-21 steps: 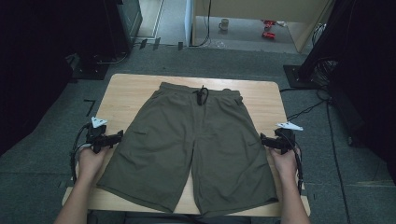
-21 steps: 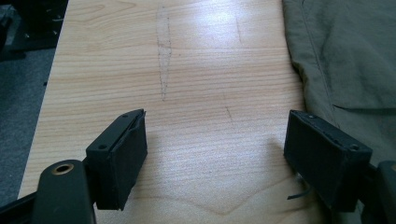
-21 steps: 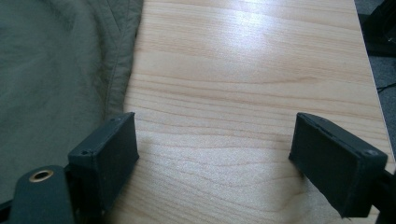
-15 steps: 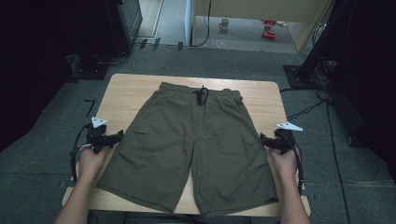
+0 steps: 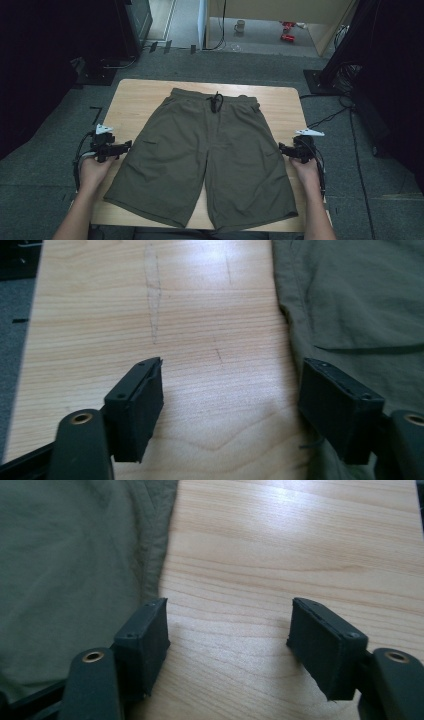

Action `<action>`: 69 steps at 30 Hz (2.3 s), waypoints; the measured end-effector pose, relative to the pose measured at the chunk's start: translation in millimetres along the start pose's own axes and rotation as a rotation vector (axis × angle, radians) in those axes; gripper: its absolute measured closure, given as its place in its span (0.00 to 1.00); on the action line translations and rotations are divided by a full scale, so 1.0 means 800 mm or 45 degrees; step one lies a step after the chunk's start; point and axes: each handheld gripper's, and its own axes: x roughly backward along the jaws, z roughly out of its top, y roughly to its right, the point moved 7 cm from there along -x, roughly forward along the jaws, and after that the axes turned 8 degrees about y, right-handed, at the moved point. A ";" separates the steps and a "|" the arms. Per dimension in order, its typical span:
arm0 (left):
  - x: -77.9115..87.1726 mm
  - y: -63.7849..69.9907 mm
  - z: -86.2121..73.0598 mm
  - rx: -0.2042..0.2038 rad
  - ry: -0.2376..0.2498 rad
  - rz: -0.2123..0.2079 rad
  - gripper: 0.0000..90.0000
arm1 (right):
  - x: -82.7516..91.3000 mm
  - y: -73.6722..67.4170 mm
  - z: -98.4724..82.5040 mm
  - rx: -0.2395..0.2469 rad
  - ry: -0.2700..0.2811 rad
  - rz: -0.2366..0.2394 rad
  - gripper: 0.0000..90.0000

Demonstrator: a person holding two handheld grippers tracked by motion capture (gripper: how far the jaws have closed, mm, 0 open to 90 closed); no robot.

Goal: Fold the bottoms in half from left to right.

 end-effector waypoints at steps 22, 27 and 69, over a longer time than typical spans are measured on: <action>0.083 0.054 0.013 -0.028 0.026 -0.189 0.29 | 0.015 -0.073 0.098 0.124 0.082 0.197 0.37; 0.095 0.062 0.009 -0.054 0.038 -0.203 0.29 | 0.005 -0.103 0.116 0.191 0.096 0.238 0.39; 0.119 0.060 -0.064 -0.038 0.000 -0.189 0.29 | -0.102 -0.288 0.208 0.289 0.082 0.468 0.40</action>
